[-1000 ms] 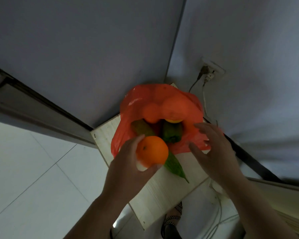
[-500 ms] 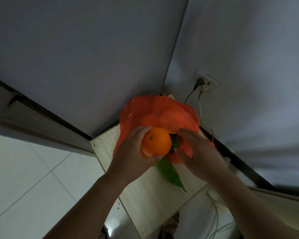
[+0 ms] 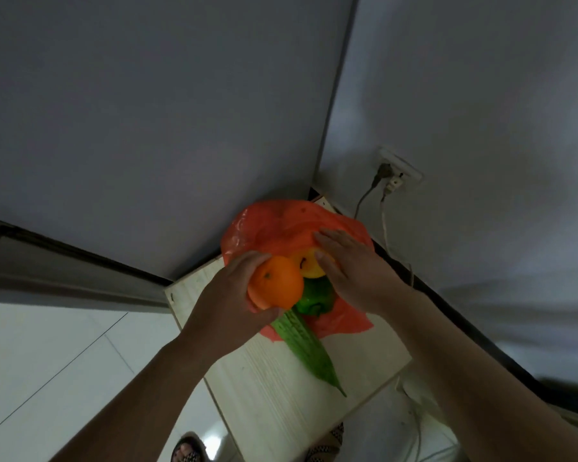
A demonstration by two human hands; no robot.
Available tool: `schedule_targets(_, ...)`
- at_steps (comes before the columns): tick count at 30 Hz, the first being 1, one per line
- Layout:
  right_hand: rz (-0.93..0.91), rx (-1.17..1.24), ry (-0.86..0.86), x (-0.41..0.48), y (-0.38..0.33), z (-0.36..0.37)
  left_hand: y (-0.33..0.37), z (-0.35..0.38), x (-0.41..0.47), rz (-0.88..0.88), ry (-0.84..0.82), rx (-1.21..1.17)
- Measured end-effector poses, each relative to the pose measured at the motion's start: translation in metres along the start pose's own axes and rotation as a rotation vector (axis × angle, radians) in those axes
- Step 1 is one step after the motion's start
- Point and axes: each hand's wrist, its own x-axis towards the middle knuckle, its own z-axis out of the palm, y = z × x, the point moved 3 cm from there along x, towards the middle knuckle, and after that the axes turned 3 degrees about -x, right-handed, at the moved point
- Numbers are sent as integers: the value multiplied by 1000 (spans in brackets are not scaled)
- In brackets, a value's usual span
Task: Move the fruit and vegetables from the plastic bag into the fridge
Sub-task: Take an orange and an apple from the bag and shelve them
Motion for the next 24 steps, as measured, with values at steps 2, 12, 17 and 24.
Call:
schedule_targets(2,-30,8,-8,12,6,-4,4,-4,7,-8,26,6)
schedule_targets(12,-40,5,-126,28,28,1,-10,-12,22,-102,103,69)
schedule_targets(17,-67,-44,-9,31,27,5,-25,-12,30,-84,55,40)
schedule_targets(24,5,-131,132,14,12,10,-33,-16,40,-24,-31,52)
